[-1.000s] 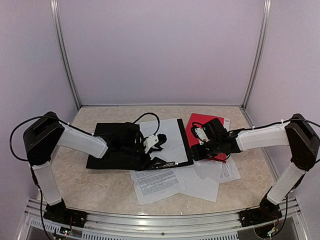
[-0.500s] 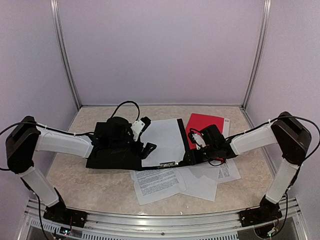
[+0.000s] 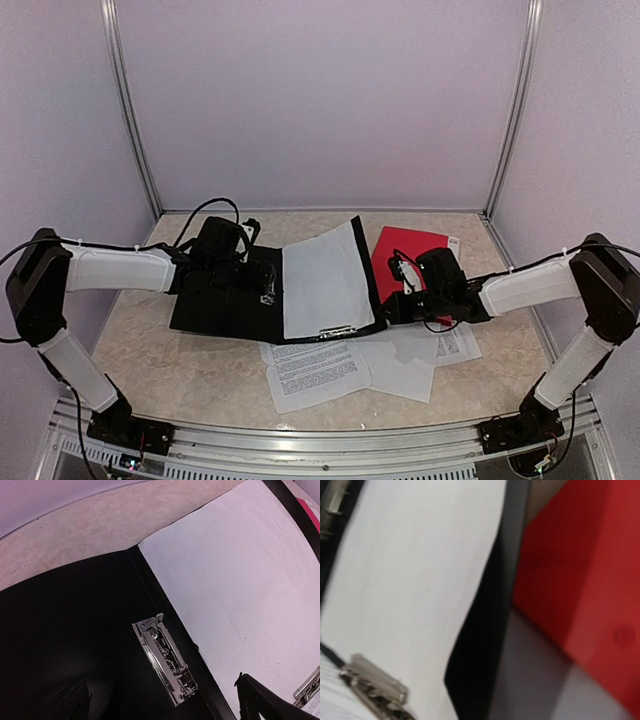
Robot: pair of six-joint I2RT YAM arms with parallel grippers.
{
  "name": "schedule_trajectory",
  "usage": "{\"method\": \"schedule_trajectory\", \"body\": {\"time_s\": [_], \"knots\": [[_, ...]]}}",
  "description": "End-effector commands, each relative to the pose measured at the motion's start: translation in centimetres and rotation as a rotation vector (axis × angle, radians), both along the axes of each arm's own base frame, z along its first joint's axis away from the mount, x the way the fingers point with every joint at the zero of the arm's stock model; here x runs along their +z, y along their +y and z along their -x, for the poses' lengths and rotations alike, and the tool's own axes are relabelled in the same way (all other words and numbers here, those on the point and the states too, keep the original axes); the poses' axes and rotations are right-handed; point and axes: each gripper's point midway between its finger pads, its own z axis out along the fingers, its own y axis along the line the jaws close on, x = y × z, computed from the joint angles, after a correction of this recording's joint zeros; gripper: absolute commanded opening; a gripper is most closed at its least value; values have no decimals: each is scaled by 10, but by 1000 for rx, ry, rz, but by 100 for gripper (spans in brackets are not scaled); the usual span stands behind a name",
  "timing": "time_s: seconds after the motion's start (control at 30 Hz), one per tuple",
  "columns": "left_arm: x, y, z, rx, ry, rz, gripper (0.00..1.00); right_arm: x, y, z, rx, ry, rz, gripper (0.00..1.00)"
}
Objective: Put the files into the folder
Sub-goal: Adjust the folder with some files at the center of the board.
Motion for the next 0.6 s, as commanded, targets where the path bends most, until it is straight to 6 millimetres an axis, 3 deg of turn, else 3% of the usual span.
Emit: {"method": "schedule_trajectory", "body": {"time_s": [0.0, 0.1, 0.23, 0.37, 0.57], "knots": [[-3, 5, 4, 93, 95, 44, 99, 20, -13, 18, -83, 11, -126, 0], [-11, -3, -1, 125, 124, 32, 99, 36, -16, 32, -134, 7, -215, 0], [-21, -29, 2, 89, 152, 31, 99, 56, -14, 52, -198, -3, -275, 0], [-24, -53, 5, 46, 184, 81, 97, 58, -12, 72, -253, 24, -297, 0], [-47, -63, 4, 7, 217, 41, 94, 54, -8, 96, -303, 51, -305, 0]]}}
